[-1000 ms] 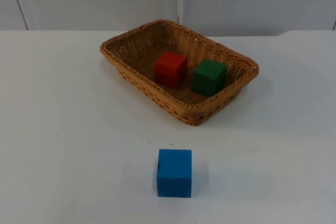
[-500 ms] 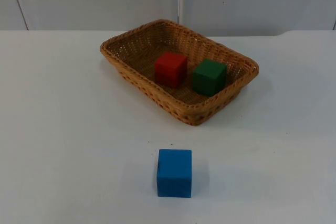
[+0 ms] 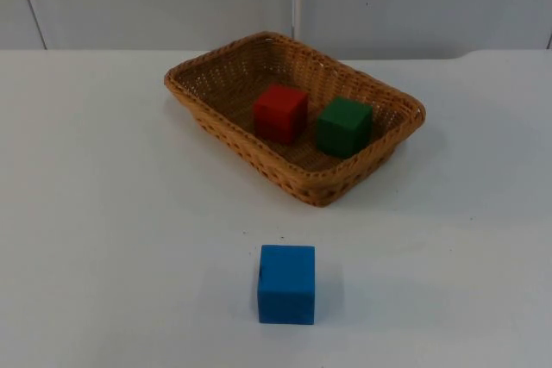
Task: Pick up one cube with each hand and place exactly two cubes into the same basket, leaving the remaining cube outside.
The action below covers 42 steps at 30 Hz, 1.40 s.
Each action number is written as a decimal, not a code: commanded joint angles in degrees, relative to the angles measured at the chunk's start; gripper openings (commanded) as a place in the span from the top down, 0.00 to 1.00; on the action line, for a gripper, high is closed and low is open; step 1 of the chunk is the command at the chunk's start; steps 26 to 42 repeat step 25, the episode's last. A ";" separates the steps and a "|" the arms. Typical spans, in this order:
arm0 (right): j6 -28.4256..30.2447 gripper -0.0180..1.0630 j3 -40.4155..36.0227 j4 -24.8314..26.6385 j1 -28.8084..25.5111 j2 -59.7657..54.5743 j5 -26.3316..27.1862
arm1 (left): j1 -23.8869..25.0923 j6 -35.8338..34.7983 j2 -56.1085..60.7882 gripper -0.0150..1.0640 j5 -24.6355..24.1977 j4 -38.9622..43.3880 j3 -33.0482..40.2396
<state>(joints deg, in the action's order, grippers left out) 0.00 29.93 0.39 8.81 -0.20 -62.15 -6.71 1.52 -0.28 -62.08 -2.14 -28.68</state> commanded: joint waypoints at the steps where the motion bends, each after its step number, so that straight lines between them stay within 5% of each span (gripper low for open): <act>1: 0.49 0.01 -0.42 0.18 -1.74 0.20 0.49 | -0.08 -0.34 0.28 0.01 0.41 0.12 0.27; 42: 0.49 0.01 -0.42 0.18 -2.93 0.20 0.49 | 3.62 -0.34 0.28 0.01 0.41 0.13 0.27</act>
